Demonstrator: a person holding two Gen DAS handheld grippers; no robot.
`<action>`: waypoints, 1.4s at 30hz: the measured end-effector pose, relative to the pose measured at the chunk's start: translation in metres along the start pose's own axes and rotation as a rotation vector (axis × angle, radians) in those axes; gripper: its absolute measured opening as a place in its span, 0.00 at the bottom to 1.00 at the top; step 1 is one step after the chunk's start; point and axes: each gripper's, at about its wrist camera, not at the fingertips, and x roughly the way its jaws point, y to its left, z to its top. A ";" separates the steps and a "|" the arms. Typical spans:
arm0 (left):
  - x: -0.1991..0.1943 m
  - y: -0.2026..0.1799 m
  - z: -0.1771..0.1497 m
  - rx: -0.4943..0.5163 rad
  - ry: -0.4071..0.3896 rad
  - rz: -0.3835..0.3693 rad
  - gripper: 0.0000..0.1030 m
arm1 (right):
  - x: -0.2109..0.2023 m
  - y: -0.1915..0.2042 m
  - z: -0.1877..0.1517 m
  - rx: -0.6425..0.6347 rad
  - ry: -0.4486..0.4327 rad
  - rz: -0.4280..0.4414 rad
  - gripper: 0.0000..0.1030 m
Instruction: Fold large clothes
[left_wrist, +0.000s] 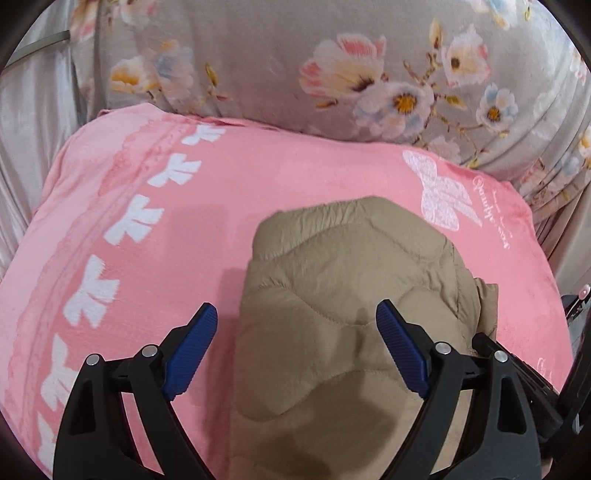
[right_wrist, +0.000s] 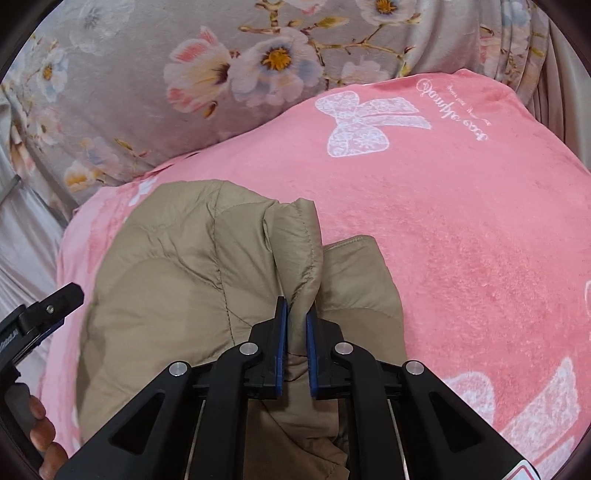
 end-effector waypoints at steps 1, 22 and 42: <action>0.009 -0.005 -0.002 0.007 0.016 0.008 0.82 | 0.004 -0.001 -0.002 -0.011 -0.004 -0.010 0.08; 0.067 -0.041 -0.038 0.124 -0.034 0.140 0.94 | 0.049 0.006 -0.028 -0.166 -0.102 -0.194 0.11; 0.084 -0.050 -0.047 0.159 -0.091 0.185 0.96 | 0.054 0.003 -0.031 -0.127 -0.125 -0.196 0.12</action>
